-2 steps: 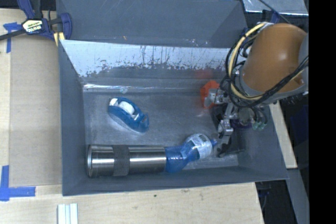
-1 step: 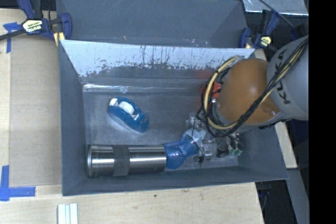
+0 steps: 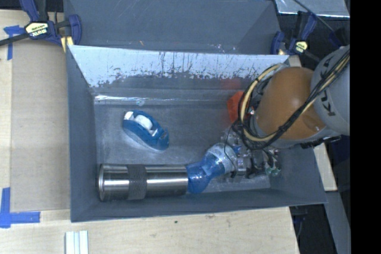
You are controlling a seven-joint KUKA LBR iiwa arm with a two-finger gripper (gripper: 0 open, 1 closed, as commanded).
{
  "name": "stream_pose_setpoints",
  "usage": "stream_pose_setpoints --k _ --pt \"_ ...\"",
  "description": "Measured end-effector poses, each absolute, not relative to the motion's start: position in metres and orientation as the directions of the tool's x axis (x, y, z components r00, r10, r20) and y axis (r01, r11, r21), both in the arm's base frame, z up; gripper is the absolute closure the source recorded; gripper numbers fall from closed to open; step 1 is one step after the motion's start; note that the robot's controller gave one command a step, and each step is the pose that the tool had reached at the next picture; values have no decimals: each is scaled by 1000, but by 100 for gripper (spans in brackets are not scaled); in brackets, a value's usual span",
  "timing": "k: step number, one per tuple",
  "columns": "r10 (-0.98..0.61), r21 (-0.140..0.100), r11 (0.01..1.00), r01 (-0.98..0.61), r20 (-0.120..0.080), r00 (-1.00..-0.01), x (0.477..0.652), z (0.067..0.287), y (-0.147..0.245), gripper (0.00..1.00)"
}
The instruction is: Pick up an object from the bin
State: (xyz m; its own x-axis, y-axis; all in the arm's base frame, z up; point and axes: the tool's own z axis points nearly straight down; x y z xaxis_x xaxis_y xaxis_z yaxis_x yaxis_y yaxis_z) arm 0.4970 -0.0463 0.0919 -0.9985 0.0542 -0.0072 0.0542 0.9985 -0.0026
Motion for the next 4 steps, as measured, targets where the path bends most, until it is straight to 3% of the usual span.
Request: stream_pose_setpoints --k 1,2,3,4 --pt "54 -3 999 54 -7 -998 497 92 -46 100" --pt "39 -6 999 39 -16 -999 511 167 -57 100" --pt "25 -4 1000 25 -14 -1000 503 81 -53 100" --pt "6 -8 1000 6 -30 -1000 517 248 -54 0"
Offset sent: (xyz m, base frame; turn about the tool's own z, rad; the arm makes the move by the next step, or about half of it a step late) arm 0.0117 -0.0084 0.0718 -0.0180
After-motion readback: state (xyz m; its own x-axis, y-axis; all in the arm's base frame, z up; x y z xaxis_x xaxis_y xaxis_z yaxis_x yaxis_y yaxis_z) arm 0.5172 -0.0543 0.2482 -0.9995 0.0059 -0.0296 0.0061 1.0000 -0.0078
